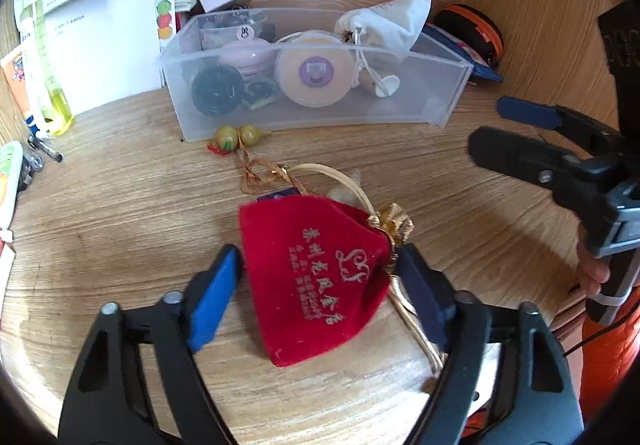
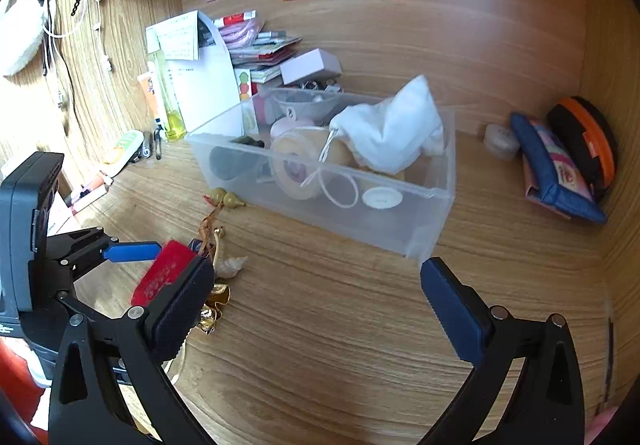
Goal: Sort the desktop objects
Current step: 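Grasp the red drawstring pouch with the left tool, then carry the red pouch over the clear box with the left tool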
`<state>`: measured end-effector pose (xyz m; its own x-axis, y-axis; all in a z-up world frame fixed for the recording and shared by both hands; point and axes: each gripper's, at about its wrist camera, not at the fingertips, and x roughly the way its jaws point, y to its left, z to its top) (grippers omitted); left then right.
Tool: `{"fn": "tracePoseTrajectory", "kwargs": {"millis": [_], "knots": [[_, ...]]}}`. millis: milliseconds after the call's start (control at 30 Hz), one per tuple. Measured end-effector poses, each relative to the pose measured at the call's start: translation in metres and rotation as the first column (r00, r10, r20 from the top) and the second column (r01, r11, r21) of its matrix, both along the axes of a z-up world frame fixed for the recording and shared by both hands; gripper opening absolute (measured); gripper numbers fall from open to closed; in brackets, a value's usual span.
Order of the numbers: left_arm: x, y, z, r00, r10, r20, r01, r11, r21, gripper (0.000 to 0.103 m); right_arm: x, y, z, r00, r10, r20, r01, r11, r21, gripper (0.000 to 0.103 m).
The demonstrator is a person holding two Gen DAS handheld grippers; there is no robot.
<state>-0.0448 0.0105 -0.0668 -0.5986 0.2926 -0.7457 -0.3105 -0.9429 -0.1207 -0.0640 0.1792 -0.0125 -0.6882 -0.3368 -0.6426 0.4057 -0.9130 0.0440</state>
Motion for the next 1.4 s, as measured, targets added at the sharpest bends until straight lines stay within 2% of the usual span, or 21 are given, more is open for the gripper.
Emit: {"fn": "tracePoseTrajectory", "kwargs": {"millis": [100, 167, 233, 333, 467, 533, 600, 667, 767, 833, 900, 1000, 1067, 1400], "knots": [[0.006, -0.002, 0.0, 1.0, 0.002, -0.012, -0.003, 1.0, -0.006, 0.053, -0.001, -0.005, -0.004, 1.0, 0.008, 0.008, -0.008, 1.0, 0.007, 0.103], [0.007, -0.008, 0.0, 1.0, 0.009, -0.012, -0.009, 1.0, 0.004, 0.048, -0.002, -0.008, -0.007, 1.0, 0.015, 0.015, -0.015, 1.0, 0.004, 0.103], [0.007, -0.016, 0.001, 1.0, 0.021, -0.006, -0.021, 1.0, 0.023, 0.034, -0.002, -0.012, -0.008, 0.999, 0.025, 0.023, -0.025, 1.0, -0.003, 0.103], [0.006, -0.029, 0.001, 0.998, 0.055, 0.003, -0.055, 0.998, 0.042, 0.027, -0.003, -0.019, -0.01, 0.999, 0.046, 0.03, -0.045, 0.999, -0.013, 0.103], [0.007, -0.045, 0.004, 0.995, 0.095, -0.009, -0.094, 0.993, 0.069, 0.025, -0.008, -0.034, -0.016, 0.994, 0.091, 0.054, -0.091, 0.996, -0.013, 0.098], [0.008, -0.052, 0.009, 0.993, 0.112, -0.023, -0.11, 0.991, 0.078, 0.025, -0.01, -0.044, -0.021, 0.99, 0.116, 0.074, -0.117, 0.993, 0.007, 0.089], [0.009, -0.06, 0.014, 0.992, 0.122, -0.038, -0.118, 0.989, 0.09, 0.025, -0.014, -0.054, -0.027, 0.985, 0.139, 0.098, -0.143, 0.989, 0.036, 0.074], [0.01, -0.065, 0.019, 0.99, 0.128, -0.055, -0.123, 0.988, 0.096, 0.025, -0.017, -0.067, -0.034, 0.979, 0.162, 0.126, -0.172, 0.983, 0.069, 0.068], [0.011, -0.072, 0.026, 0.988, 0.131, -0.075, -0.123, 0.987, 0.108, 0.025, -0.018, -0.079, -0.04, 0.969, 0.201, 0.142, -0.214, 0.973, 0.091, 0.066], [0.011, -0.076, 0.03, 0.988, 0.131, -0.087, -0.12, 0.985, 0.121, 0.025, -0.018, -0.084, -0.042, 0.969, 0.206, 0.138, -0.221, 0.969, 0.107, 0.06], [0.011, -0.079, 0.034, 0.986, 0.133, -0.098, -0.12, 0.985, 0.127, 0.025, -0.021, -0.089, -0.044, 0.966, 0.213, 0.147, -0.231, 0.966, 0.12, 0.048], [0.01, -0.081, 0.038, 0.985, 0.133, -0.11, -0.117, 0.984, 0.136, 0.025, -0.024, -0.09, -0.048, 0.963, 0.21, 0.167, -0.233, 0.964, 0.126, 0.041], [0.009, -0.081, 0.041, 0.984, 0.132, -0.117, -0.115, 0.983, 0.141, 0.025, -0.025, -0.089, -0.048, 0.962, 0.212, 0.17, -0.234, 0.964, 0.125, 0.037], [0.006, -0.074, 0.067, 0.978, 0.107, -0.18, -0.083, 0.987, 0.136, 0.025, -0.027, -0.086, -0.041, 0.969, 0.2, 0.147, -0.217, 0.97, 0.11, 0.037]]}}
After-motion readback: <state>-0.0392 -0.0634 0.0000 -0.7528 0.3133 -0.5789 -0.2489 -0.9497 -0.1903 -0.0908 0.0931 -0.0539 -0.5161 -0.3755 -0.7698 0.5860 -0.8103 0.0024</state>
